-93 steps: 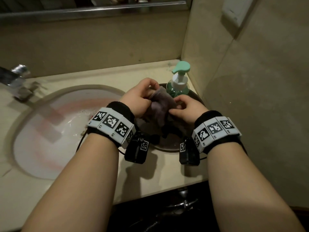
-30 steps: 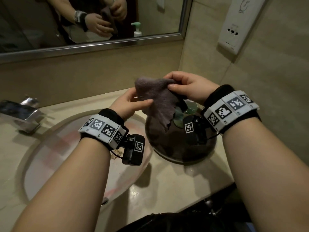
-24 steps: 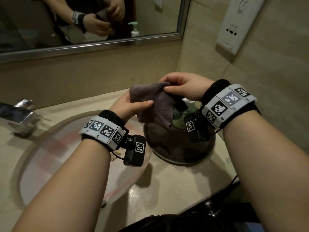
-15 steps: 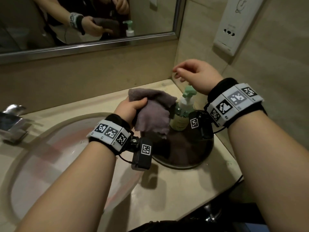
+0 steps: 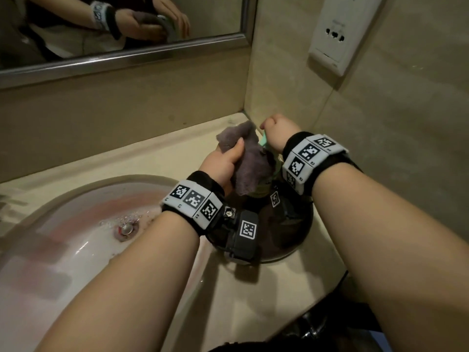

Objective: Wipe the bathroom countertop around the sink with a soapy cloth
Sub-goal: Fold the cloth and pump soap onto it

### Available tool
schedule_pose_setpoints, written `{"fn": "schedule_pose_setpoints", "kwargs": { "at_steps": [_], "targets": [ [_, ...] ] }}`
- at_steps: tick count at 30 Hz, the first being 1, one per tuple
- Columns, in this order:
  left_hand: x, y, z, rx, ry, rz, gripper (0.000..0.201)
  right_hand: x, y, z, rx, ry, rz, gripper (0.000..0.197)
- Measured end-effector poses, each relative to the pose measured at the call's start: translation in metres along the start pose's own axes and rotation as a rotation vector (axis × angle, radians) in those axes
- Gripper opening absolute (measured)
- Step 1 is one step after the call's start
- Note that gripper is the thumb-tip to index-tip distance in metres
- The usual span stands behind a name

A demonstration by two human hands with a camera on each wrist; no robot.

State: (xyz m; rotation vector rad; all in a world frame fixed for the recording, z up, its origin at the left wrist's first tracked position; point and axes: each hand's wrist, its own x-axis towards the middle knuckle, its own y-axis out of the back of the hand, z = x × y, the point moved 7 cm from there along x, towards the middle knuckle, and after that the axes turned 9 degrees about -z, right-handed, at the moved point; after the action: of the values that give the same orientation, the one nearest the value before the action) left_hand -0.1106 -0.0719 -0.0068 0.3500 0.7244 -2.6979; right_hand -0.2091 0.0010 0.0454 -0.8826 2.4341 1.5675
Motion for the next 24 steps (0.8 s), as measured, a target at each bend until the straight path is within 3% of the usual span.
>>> {"fn": "schedule_pose_setpoints", "kwargs": {
  "at_steps": [4, 10, 17, 24],
  "targets": [
    [-0.0001, -0.0066, -0.0057, -0.051, 0.004, -0.019, 0.041, -0.0029, 0.0013, 0.0030, -0.108, -0.033, 0.032, 0.038],
    [0.0022, -0.0050, -0.0108, -0.116, 0.061, -0.033, 0.057, -0.0029, -0.0034, 0.0068, -0.153, -0.067, 0.049, 0.039],
    [0.0014, -0.0036, -0.0105, -0.134, 0.062, -0.051, 0.054, -0.0018, 0.0014, 0.0011, -0.175, -0.034, -0.059, 0.039],
    [0.0030, 0.0010, -0.0109, -0.121, 0.051, -0.047, 0.050, 0.0004, -0.0019, 0.0023, -0.191, -0.051, -0.026, 0.037]
  ]
}}
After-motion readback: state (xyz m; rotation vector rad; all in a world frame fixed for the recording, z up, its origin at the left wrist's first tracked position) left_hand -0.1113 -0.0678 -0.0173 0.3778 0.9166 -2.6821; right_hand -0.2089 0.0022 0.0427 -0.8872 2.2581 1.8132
